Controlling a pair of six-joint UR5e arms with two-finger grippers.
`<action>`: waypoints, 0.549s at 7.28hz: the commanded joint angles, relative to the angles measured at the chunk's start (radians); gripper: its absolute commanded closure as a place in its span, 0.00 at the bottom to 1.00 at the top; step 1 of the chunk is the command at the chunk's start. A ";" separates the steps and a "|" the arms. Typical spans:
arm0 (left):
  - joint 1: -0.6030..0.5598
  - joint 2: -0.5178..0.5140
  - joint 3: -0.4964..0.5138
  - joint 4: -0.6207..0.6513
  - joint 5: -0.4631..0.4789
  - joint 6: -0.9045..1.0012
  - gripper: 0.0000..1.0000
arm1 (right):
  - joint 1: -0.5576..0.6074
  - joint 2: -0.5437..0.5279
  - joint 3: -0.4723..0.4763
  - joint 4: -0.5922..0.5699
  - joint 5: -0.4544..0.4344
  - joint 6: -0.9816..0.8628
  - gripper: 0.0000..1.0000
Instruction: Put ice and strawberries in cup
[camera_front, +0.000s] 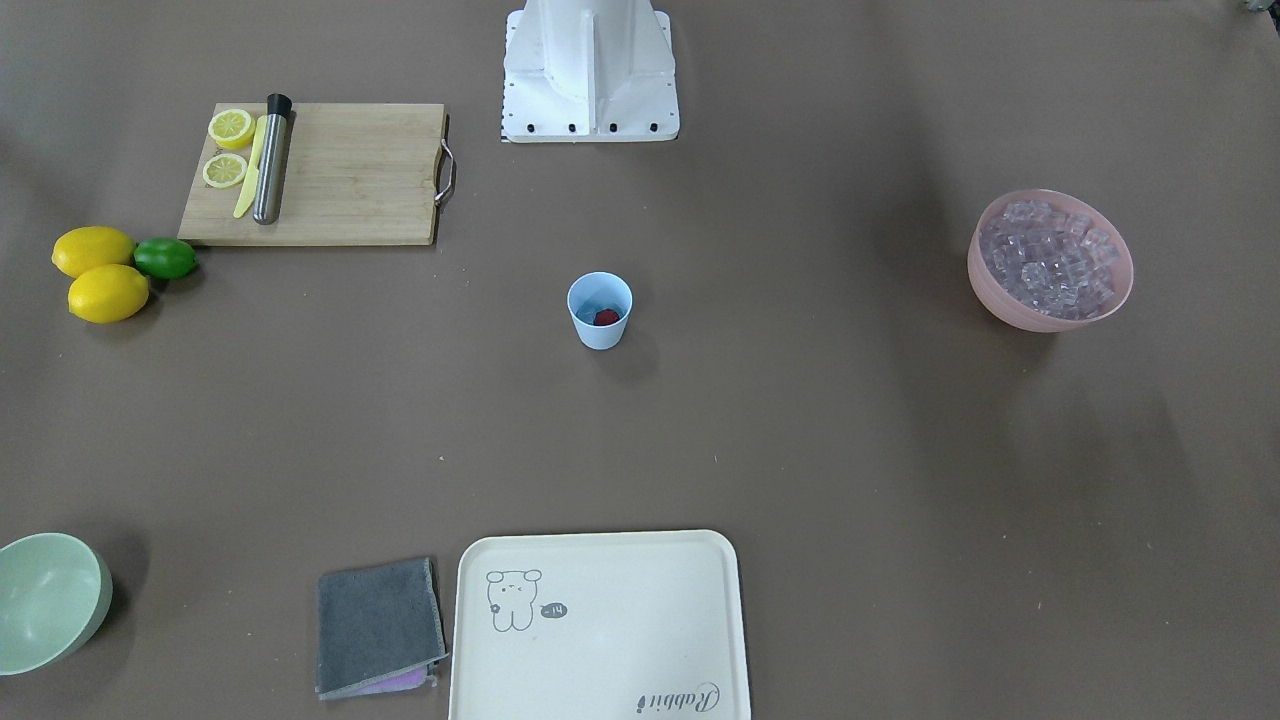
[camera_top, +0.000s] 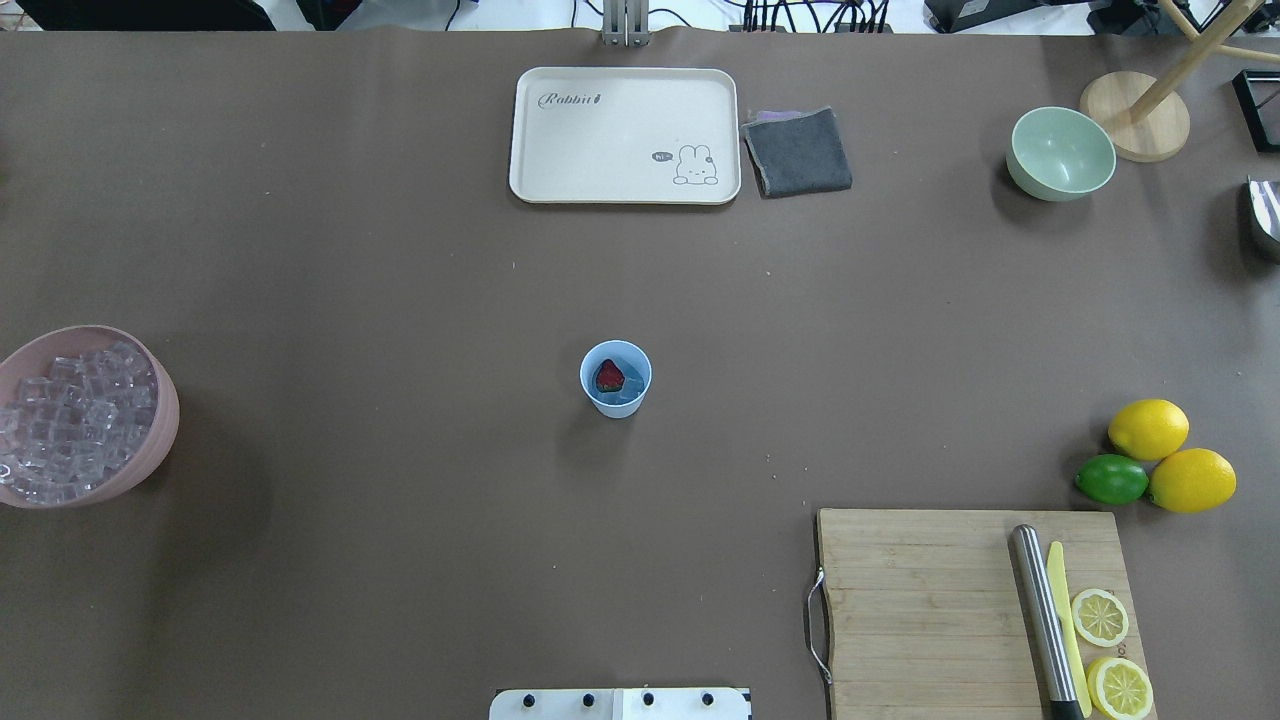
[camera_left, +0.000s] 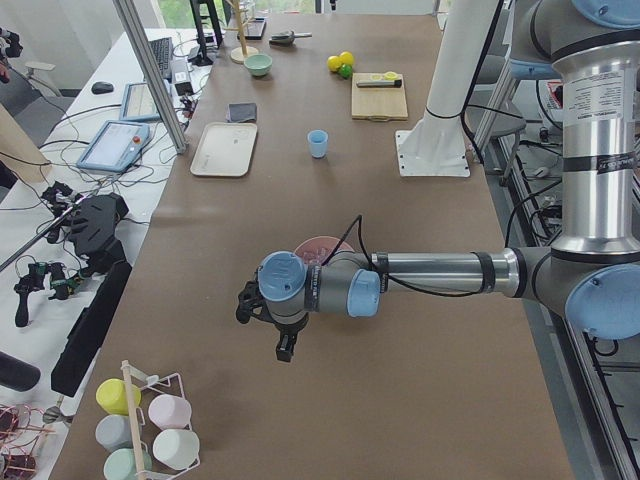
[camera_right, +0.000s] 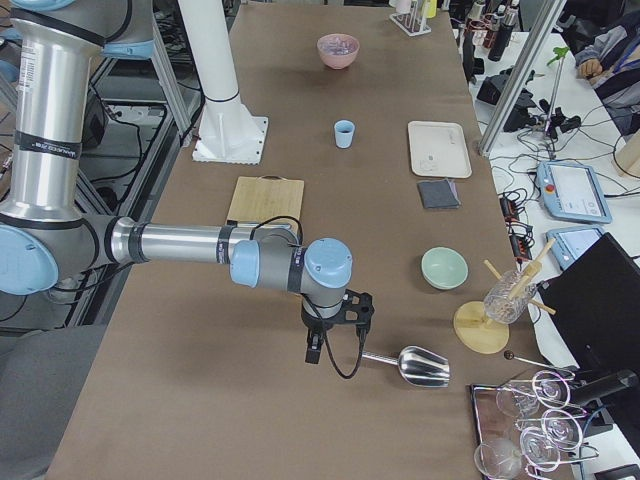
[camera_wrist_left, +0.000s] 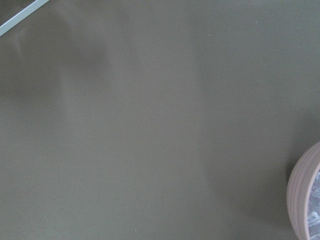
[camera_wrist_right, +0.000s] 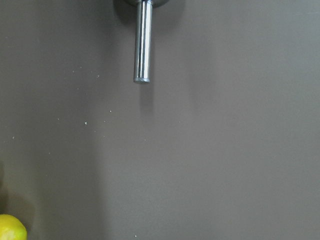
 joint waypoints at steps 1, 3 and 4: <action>-0.005 0.014 -0.001 -0.004 -0.007 0.008 0.02 | -0.002 0.000 0.001 0.000 0.001 0.001 0.00; -0.007 0.005 -0.012 -0.012 -0.003 0.011 0.02 | -0.005 0.004 0.003 0.000 0.002 0.003 0.00; -0.007 0.011 -0.018 -0.016 -0.003 0.011 0.02 | -0.005 0.008 0.000 -0.003 0.039 0.001 0.00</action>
